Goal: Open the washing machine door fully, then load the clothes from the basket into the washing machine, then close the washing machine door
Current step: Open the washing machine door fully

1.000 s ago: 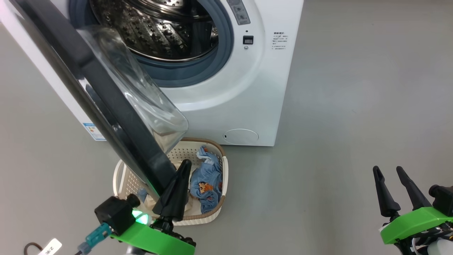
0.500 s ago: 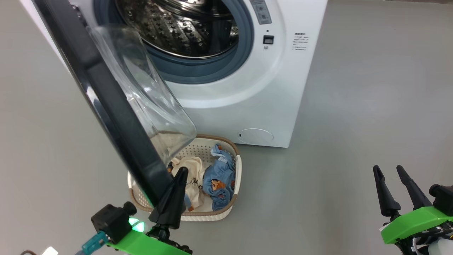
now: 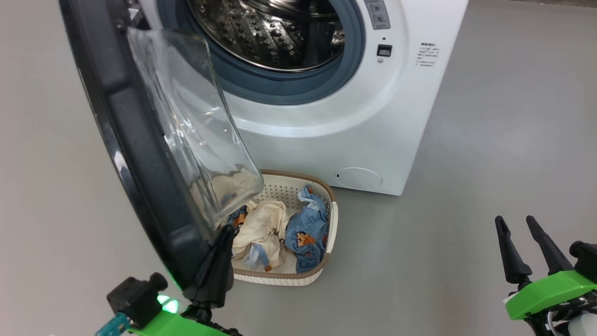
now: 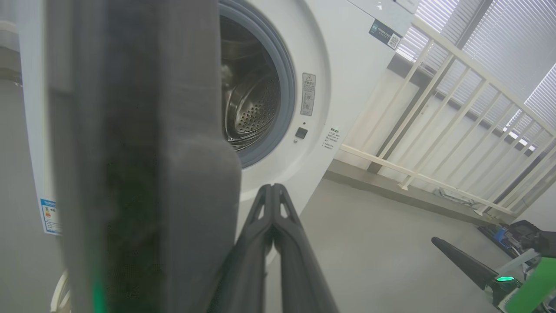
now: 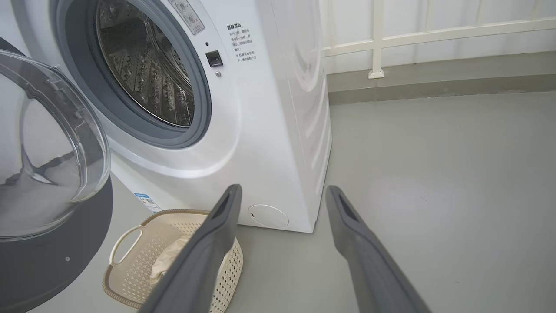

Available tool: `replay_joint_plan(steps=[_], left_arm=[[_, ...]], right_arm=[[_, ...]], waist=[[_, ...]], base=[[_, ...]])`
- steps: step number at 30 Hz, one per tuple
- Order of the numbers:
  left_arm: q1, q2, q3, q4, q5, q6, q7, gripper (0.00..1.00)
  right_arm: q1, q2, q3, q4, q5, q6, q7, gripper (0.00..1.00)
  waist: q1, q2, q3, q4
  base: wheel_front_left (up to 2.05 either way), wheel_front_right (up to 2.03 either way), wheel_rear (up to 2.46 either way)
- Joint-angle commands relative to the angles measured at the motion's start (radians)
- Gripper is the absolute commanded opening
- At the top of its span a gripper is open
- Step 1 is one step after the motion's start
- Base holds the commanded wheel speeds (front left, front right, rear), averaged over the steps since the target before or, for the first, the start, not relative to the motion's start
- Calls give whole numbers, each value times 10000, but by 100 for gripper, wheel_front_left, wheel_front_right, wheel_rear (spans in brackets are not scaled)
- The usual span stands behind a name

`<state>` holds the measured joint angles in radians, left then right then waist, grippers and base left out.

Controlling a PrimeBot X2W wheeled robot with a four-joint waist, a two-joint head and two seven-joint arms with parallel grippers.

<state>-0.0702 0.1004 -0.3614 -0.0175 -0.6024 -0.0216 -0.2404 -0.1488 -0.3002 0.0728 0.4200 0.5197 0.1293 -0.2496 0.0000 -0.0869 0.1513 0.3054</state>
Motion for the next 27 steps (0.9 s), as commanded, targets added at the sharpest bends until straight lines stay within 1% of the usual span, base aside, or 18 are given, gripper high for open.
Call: replay_joint_plan(steps=[1,13,19,27], left_arm=[[-78,375,724,-228,24,297,-11,0],[241,608,974,-672,98,701,22,0],[398,756,1269,-898,62,947,21,0],[531,972,1812,-976,83,1432,5,0]], right_arm=[[21,-241,171,-285,-130,14,-122,100],[130,-306,-55,-329,-348,14,-122,100],[133,-305,-68,-354,-397,14,-122,100],[150,-327,-11,-372,-426,14,-122,100]], waist=[[0,0,40,137],[0,0,22,496],[0,0,26,707],[0,0,-1,894]], base=[[0,0,0],[0,0,0],[0,0,0],[0,0,0]])
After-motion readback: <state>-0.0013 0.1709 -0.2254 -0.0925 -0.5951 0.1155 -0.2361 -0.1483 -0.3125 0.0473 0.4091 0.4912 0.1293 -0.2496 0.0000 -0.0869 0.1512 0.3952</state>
